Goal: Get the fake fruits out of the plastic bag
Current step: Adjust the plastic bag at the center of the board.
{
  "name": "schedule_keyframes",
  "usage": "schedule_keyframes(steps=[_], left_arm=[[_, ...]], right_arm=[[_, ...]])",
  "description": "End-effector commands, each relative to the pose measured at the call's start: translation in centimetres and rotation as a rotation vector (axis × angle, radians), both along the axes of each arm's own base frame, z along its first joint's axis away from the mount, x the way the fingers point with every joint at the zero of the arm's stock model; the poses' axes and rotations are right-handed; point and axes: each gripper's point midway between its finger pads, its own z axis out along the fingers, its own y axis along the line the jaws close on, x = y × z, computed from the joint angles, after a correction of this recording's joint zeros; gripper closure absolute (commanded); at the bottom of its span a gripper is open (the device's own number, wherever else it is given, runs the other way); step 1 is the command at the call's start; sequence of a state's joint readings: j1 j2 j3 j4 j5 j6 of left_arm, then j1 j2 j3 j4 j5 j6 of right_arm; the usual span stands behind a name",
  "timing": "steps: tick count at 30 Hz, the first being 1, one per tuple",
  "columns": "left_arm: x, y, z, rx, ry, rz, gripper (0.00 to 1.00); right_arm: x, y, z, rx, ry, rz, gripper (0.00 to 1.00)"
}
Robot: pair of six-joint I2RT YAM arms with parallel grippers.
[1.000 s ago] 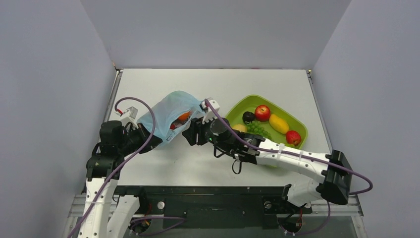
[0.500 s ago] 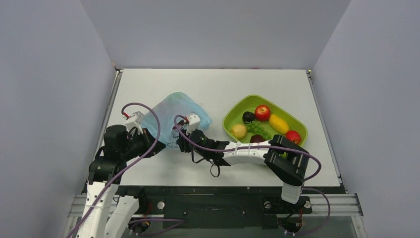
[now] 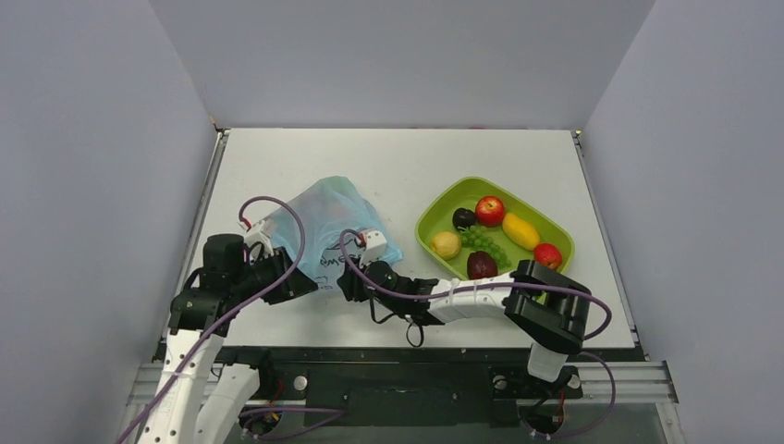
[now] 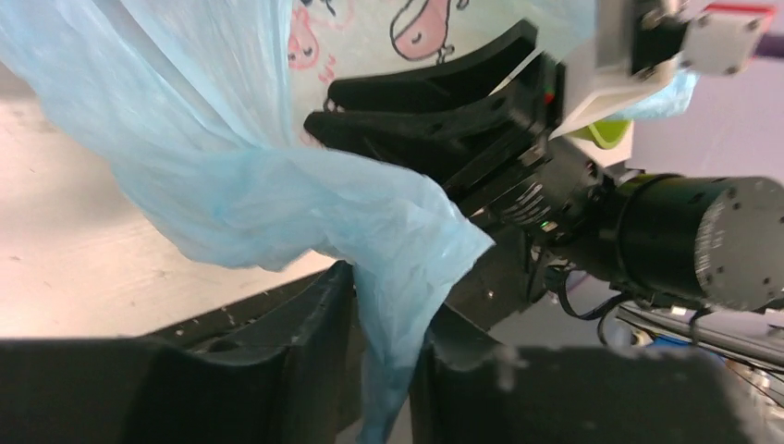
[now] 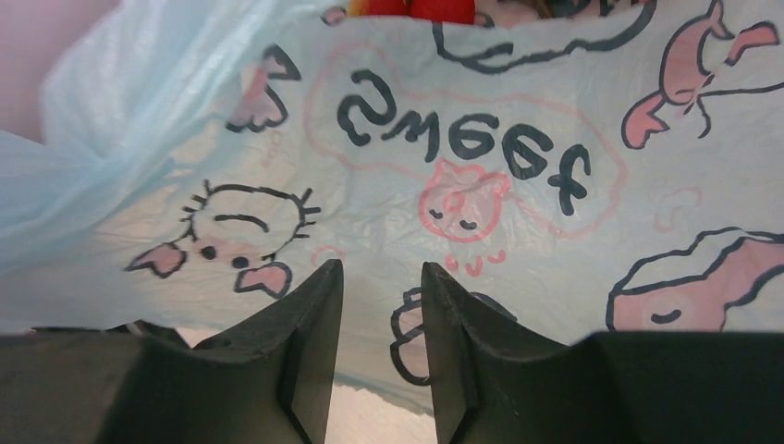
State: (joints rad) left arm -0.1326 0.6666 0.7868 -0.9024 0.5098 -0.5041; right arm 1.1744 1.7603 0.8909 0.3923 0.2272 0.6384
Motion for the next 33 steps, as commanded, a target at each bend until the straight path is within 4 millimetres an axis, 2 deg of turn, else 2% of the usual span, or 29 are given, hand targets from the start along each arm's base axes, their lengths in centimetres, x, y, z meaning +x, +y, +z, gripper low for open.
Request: schedule_keyframes(steps=[1,2,3,4,5,6,7,8,9,13,15,16,17,19,20,21,22,23,24,25,29,32,33], left_arm=[[-2.2,-0.9,2.4,-0.035,-0.063,-0.111,0.65],[-2.4,-0.8,3.5,-0.024,-0.107,-0.126,0.61],[-2.6,-0.7,3.9,-0.015,-0.117,-0.131,0.55],[-2.5,-0.6,5.4,0.006,-0.17,-0.148,0.54],[-2.3,0.0,5.7,0.042,-0.171,-0.128,0.53],[-1.7,0.3,7.3,0.065,-0.203,-0.116,0.53],[-1.0,1.3,7.5,0.118,-0.2,-0.064,0.52],[-0.2,1.7,9.0,0.136,-0.225,-0.038,0.52],[0.6,2.4,9.5,0.169,-0.24,-0.001,0.52],[3.9,4.2,14.8,0.243,-0.352,0.122,0.51],[5.7,4.0,17.8,0.24,-0.469,0.121,0.51],[6.5,3.6,17.9,0.242,-0.495,0.095,0.51],[7.7,2.9,19.1,0.219,-0.571,0.067,0.51],[10.2,1.5,16.8,0.258,-0.574,0.008,0.51],[11.2,1.7,16.1,0.304,-0.576,0.027,0.5],[12.0,0.2,14.5,0.337,-0.573,-0.028,0.5],[12.7,0.4,13.6,0.388,-0.567,-0.01,0.5],[13.3,-1.3,12.0,0.413,-0.561,-0.066,0.5],[13.9,-1.8,11.5,0.436,-0.567,-0.067,0.49],[14.3,-3.0,10.0,0.453,-0.537,-0.103,0.49],[16.1,-5.1,6.2,0.521,-0.423,-0.18,0.48],[16.3,-6.1,3.7,0.619,-0.365,-0.252,0.47],[16.0,-7.1,2.5,0.648,-0.362,-0.302,0.46]], right_arm=[[0.6,0.6,6.4,0.228,-0.028,-0.017,0.66],[0.7,0.3,6.6,0.25,-0.029,-0.019,0.64],[0.8,0.7,7.9,0.314,-0.035,-0.011,0.63],[1.2,0.7,8.0,0.335,-0.031,-0.016,0.62],[1.2,1.1,8.7,0.376,-0.019,-0.003,0.62],[1.7,1.3,8.6,0.389,-0.01,-0.008,0.62],[1.8,1.6,9.1,0.429,0.001,0.004,0.62],[1.9,2.0,9.2,0.444,0.006,0.011,0.62],[1.9,2.3,9.7,0.474,0.01,0.022,0.62],[1.8,3.2,10.1,0.495,0.018,0.045,0.62],[1.6,3.1,9.8,0.492,0.023,0.045,0.63],[1.5,2.9,9.5,0.488,0.026,0.042,0.63],[1.6,2.6,9.6,0.492,0.022,0.031,0.63],[1.5,1.6,8.9,0.488,0.025,0.009,0.63],[1.7,1.2,8.9,0.49,0.02,-0.009,0.63],[1.7,0.7,8.7,0.486,0.02,-0.017,0.63],[1.8,0.3,8.6,0.484,0.017,-0.028,0.63],[1.8,-0.2,8.5,0.48,0.014,-0.039,0.63],[2.0,-0.6,8.5,0.479,0.004,-0.057,0.63],[1.9,-1.2,8.3,0.473,-0.001,-0.064,0.63],[2.5,-2.5,8.4,0.491,-0.017,-0.103,0.62],[3.0,-3.3,8.3,0.492,-0.021,-0.123,0.58],[3.1,-3.5,8.1,0.484,-0.02,-0.128,0.57]])
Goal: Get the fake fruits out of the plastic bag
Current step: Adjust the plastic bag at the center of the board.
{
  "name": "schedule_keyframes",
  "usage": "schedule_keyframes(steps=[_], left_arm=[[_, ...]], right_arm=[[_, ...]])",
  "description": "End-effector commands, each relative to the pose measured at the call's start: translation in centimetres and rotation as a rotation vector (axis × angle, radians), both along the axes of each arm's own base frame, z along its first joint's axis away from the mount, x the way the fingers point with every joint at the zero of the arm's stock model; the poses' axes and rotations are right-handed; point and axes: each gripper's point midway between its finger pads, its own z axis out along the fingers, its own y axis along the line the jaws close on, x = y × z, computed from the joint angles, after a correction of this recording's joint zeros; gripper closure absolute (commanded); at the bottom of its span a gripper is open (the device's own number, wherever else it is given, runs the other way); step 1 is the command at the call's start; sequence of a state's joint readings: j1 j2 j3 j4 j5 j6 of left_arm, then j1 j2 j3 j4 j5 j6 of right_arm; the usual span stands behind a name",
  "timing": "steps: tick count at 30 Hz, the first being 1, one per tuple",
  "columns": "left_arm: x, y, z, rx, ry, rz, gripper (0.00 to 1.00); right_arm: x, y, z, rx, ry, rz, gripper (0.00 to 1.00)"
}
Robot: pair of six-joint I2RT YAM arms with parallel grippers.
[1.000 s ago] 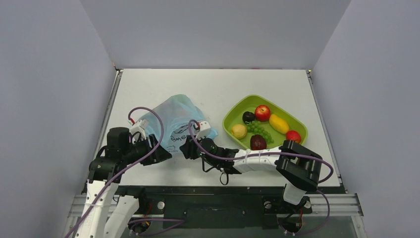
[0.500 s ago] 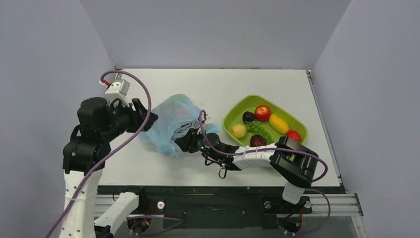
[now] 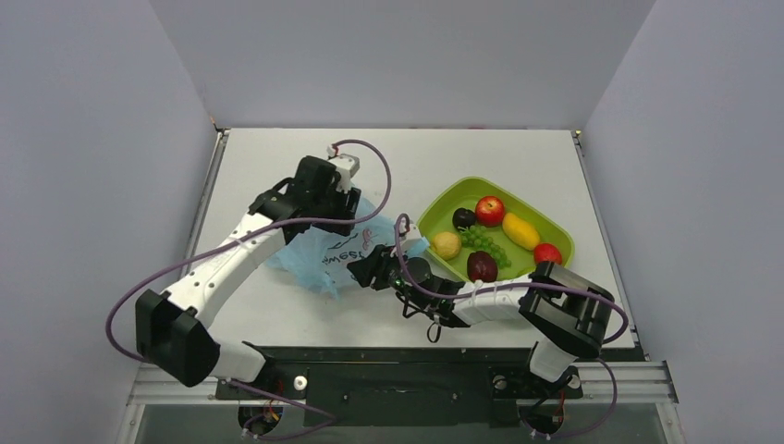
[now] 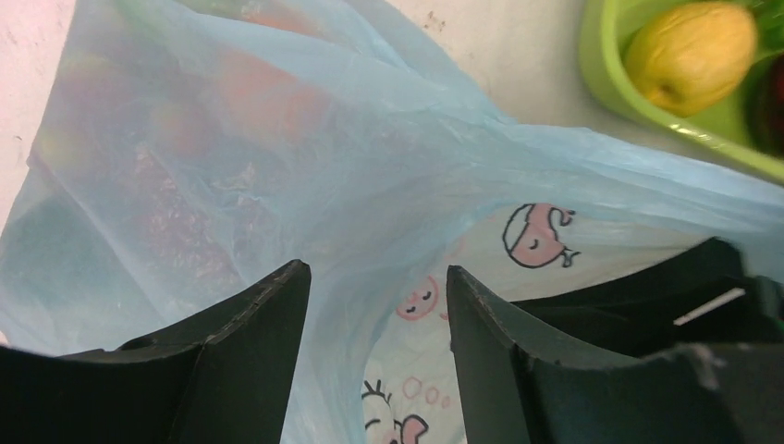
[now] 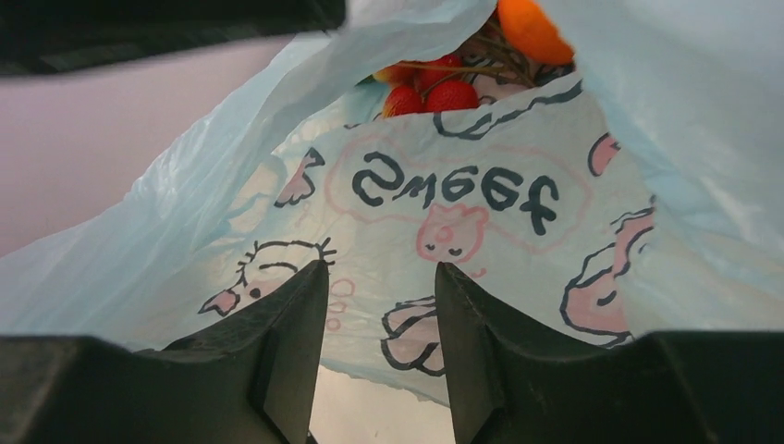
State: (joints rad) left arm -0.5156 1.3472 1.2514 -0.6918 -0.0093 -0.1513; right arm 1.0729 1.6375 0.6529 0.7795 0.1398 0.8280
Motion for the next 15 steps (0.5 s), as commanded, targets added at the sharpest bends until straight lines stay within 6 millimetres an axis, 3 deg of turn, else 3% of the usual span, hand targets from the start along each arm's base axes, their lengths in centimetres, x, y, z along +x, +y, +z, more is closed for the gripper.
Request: schedule_keyframes(steps=[1,3,7,15], left_arm=[[1.6,-1.8,0.7,0.12,-0.099,-0.057,0.46],[1.7,-1.9,-0.9,0.171,-0.108,-0.053,0.44],[2.2,0.6,-3.4,0.312,-0.124,0.01,0.43],[2.2,1.6,-5.3,0.379,-0.128,0.033,0.42]], right_arm=[[1.7,-1.1,3.5,0.099,-0.057,-0.072,0.55],[2.1,-1.6,3.2,0.09,-0.052,-0.084,0.54],[2.6,-2.0,2.8,0.077,-0.048,-0.095,0.53],[2.7,-1.4,3.0,0.093,-0.044,-0.083,0.54]])
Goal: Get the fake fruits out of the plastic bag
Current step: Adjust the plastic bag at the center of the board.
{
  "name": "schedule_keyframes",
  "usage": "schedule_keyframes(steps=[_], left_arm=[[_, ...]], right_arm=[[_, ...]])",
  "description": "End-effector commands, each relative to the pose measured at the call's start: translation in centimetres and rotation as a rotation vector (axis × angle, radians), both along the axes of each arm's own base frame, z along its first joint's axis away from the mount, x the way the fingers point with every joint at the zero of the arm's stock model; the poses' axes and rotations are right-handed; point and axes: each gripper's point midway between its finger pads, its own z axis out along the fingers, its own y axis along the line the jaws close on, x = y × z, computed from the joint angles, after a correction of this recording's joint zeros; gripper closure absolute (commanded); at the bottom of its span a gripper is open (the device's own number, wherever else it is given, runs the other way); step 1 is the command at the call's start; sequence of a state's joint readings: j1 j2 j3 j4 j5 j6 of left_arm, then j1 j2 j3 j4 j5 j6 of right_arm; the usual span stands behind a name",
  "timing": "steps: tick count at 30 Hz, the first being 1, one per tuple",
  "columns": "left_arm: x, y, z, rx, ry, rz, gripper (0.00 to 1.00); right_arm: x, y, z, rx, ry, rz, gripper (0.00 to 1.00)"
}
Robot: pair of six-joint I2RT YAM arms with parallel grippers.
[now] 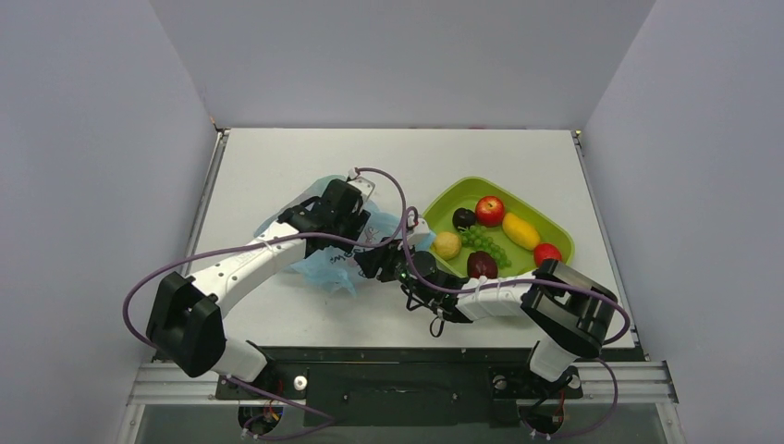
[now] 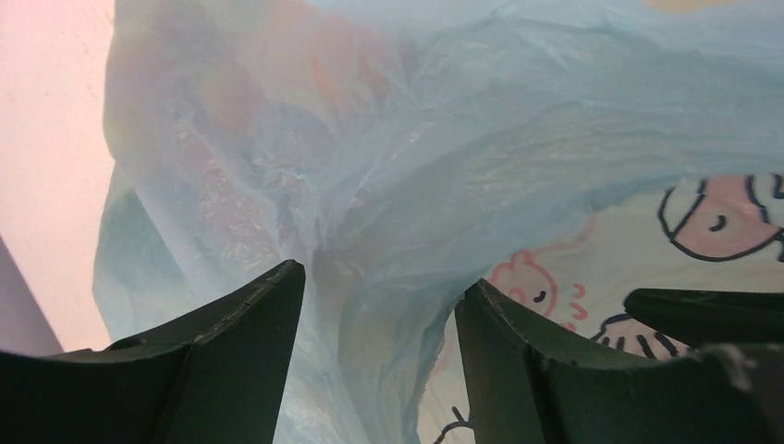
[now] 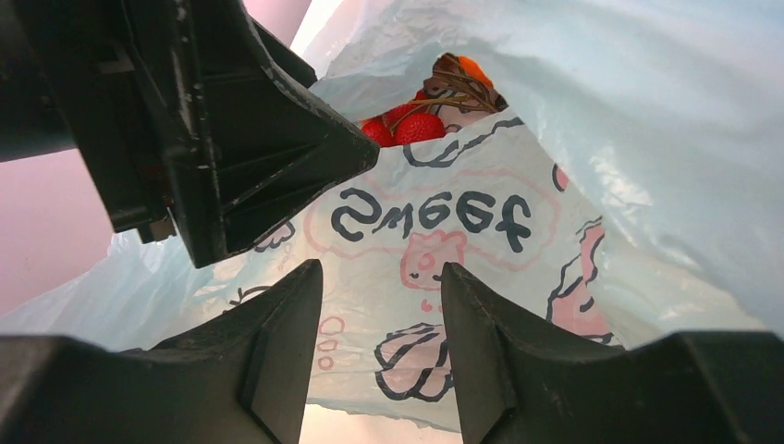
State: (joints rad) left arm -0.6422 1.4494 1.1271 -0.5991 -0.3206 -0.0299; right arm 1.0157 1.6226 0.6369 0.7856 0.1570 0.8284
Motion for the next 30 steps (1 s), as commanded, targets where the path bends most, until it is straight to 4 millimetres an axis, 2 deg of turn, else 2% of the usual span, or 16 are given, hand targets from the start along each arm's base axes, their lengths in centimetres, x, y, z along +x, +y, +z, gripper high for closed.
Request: schedule_keyframes(steps=[1,3,5,7,10,11,12,13,16,19,21,22,26,29,30], left_arm=[[1.7,0.9,0.9,0.067,-0.093,0.049,0.42],[1.9,1.5,0.7,0.116,-0.1,0.084,0.43],[2.2,2.0,1.1,0.137,-0.119,0.116,0.53],[2.3,2.1,2.0,0.117,-0.147,0.128,0.68],[1.8,1.9,3.8,0.039,-0.199,0.105,0.96],[1.9,1.6,4.5,0.012,-0.223,0.1,0.99],[1.4,1.6,5.0,-0.017,-0.237,0.08,1.0],[1.3,1.4,4.9,-0.039,-0.251,0.071,1.0],[0.6,0.8,6.7,-0.137,-0.304,0.032,1.0],[0.7,1.2,8.4,-0.219,-0.369,0.078,1.0],[0.8,1.3,9.0,-0.276,-0.394,0.102,1.0],[0.9,1.0,9.3,-0.311,-0.404,0.093,1.0],[1.1,0.8,9.7,-0.373,-0.413,0.117,1.0],[1.4,1.2,9.4,-0.373,-0.415,0.153,1.0],[1.6,1.5,9.6,-0.368,-0.42,0.169,1.0]], right_arm=[[0.4,0.6,2.9,0.087,-0.043,-0.008,0.54],[0.4,0.9,2.9,0.086,-0.044,-0.004,0.53],[0.3,1.4,2.9,0.084,-0.045,0.002,0.53],[0.1,2.2,3.0,0.08,-0.044,0.016,0.53],[-0.2,3.5,3.4,0.075,-0.044,0.042,0.53],[-0.3,4.0,3.9,0.085,-0.048,0.053,0.54],[-0.5,4.4,4.0,0.082,-0.045,0.071,0.55],[-0.5,4.9,4.7,0.096,-0.052,0.081,0.56],[-0.9,5.8,6.3,0.121,-0.077,0.105,0.57],[-1.4,7.1,8.3,0.167,-0.122,0.152,0.58],[-2.5,8.4,9.5,0.185,-0.182,0.221,0.58],[-3.7,9.3,9.8,0.197,-0.203,0.278,0.58],[-5.8,11.3,8.3,0.189,-0.235,0.361,0.6],[-7.9,12.2,4.7,0.134,-0.229,0.404,0.61],[-9.2,12.7,3.7,0.114,-0.223,0.426,0.62]])
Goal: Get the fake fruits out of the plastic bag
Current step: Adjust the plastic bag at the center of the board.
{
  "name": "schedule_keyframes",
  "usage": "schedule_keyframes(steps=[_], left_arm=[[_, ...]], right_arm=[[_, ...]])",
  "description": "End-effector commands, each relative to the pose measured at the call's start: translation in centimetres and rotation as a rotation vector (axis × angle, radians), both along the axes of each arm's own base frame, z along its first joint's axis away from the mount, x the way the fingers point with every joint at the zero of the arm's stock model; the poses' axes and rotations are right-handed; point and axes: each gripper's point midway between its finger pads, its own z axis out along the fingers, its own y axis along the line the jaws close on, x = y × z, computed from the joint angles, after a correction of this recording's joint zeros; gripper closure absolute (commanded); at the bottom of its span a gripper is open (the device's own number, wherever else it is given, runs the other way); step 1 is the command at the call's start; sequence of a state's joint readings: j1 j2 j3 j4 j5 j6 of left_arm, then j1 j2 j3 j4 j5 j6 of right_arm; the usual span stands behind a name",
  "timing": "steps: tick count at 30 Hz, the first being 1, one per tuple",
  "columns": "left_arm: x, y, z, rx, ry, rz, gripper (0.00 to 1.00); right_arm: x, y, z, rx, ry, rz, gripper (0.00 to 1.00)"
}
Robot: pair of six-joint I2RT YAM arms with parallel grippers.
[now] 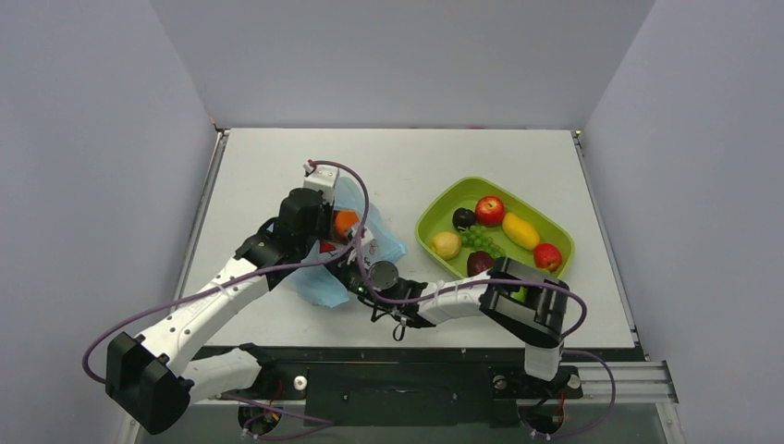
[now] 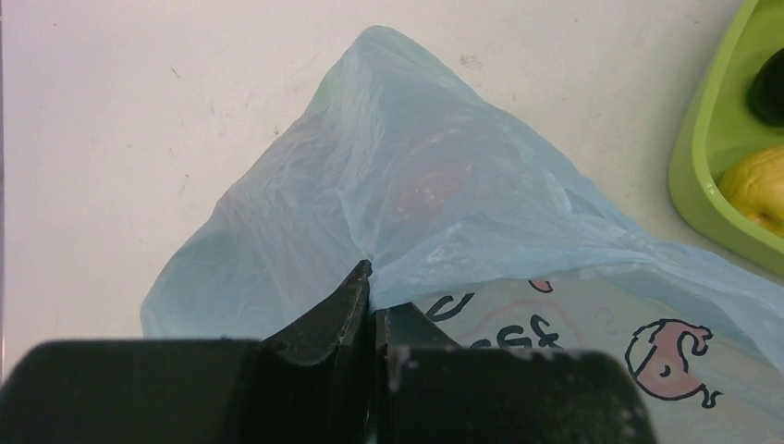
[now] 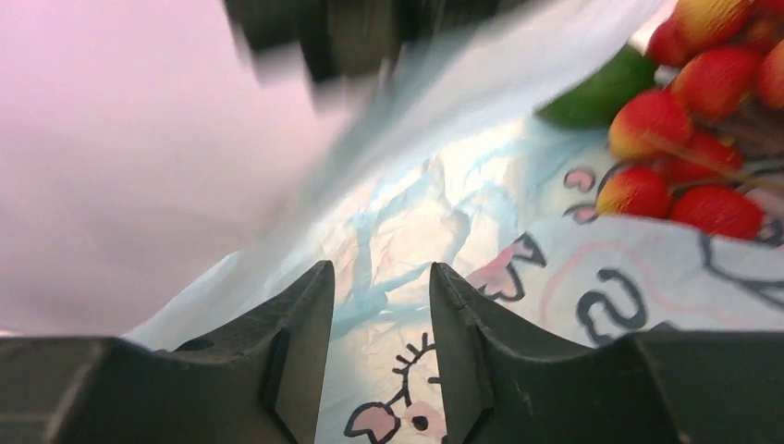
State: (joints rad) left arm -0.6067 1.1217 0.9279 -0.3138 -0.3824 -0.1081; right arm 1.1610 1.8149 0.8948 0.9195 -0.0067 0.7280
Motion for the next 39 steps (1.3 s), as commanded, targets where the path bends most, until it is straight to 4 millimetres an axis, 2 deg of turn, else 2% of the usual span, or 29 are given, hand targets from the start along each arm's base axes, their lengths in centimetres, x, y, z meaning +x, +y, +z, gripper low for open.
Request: schedule_keyframes(steps=[1,4,6,9,13,14,15,16,17,20,23,24,25,26,27,28,30,31,32,33,35,39], left_arm=[[1.2,-0.5,2.1,-0.098,-0.07,0.046,1.0],[1.6,0.4,2.4,-0.109,-0.076,0.089,1.0],[1.6,1.0,2.5,-0.117,-0.081,0.11,1.0],[1.4,1.6,3.2,-0.11,-0.113,0.122,1.0],[0.9,1.7,4.0,-0.114,-0.147,0.094,1.0],[0.8,1.6,3.9,-0.1,-0.146,0.076,1.0],[0.7,1.3,3.9,-0.097,-0.147,0.058,1.0],[0.5,1.1,3.9,-0.081,-0.149,0.041,1.0],[0.5,1.0,3.8,-0.072,-0.146,0.034,1.0],[0.4,0.5,3.6,-0.057,-0.139,0.013,1.0],[0.5,0.4,3.4,-0.058,-0.132,0.015,1.0],[0.6,0.3,3.2,-0.066,-0.128,0.023,1.0],[0.7,0.5,3.2,-0.068,-0.13,0.04,1.0],[0.9,0.6,3.0,-0.072,-0.127,0.061,1.0],[0.9,0.6,3.0,-0.075,-0.125,0.07,1.0],[1.1,0.7,2.9,-0.083,-0.121,0.085,1.0],[1.2,0.7,2.7,-0.092,-0.117,0.099,1.0],[1.3,0.7,2.7,-0.094,-0.117,0.105,1.0],[1.4,0.7,2.6,-0.097,-0.113,0.113,1.0],[1.4,0.8,2.7,-0.099,-0.114,0.123,1.0],[1.6,1.1,2.7,-0.102,-0.114,0.147,1.0],[1.8,2.5,2.9,-0.071,-0.131,0.227,1.0]], right_arm=[[-4.7,2.1,-3.3,-0.052,-0.072,0.096,0.62],[-4.9,1.7,-6.7,-0.142,-0.067,0.057,0.63],[-3.5,0.5,-8.2,-0.188,-0.057,0.007,0.63],[-0.7,-1.8,-8.1,-0.172,-0.019,-0.066,0.63],[0.9,-4.8,-7.4,-0.159,0.011,-0.116,0.63],[1.0,-5.3,-6.4,-0.156,-0.008,-0.126,0.63],[1.3,-6.1,-6.8,-0.198,-0.004,-0.154,0.62],[1.5,-6.4,-5.5,-0.194,-0.021,-0.168,0.62],[1.8,-7.2,-6.0,-0.237,-0.014,-0.196,0.61],[2.5,-8.5,-4.2,-0.251,-0.007,-0.263,0.59],[2.6,-9.0,-2.6,-0.22,0.001,-0.287,0.55],[2.2,-8.7,-1.2,-0.171,0.002,-0.265,0.53],[1.7,-8.7,-0.9,-0.148,-0.004,-0.24,0.49],[0.7,-8.2,1.2,-0.075,-0.036,-0.191,0.47],[0.0,-8.2,1.4,-0.063,-0.05,-0.168,0.42],[-1.0,-8.1,3.0,-0.026,-0.084,-0.139,0.41],[-2.1,-8.2,4.4,-0.003,-0.104,-0.114,0.37],[-2.4,-8.4,4.7,0.005,-0.105,-0.108,0.32],[-2.8,-8.8,5.9,0.039,-0.11,-0.106,0.3],[-3.0,-9.2,6.0,0.046,-0.108,-0.108,0.26],[-3.4,-10.1,7.6,0.092,-0.112,-0.114,0.25],[-5.0,-10.3,9.4,0.113,-0.167,-0.036,0.25]])
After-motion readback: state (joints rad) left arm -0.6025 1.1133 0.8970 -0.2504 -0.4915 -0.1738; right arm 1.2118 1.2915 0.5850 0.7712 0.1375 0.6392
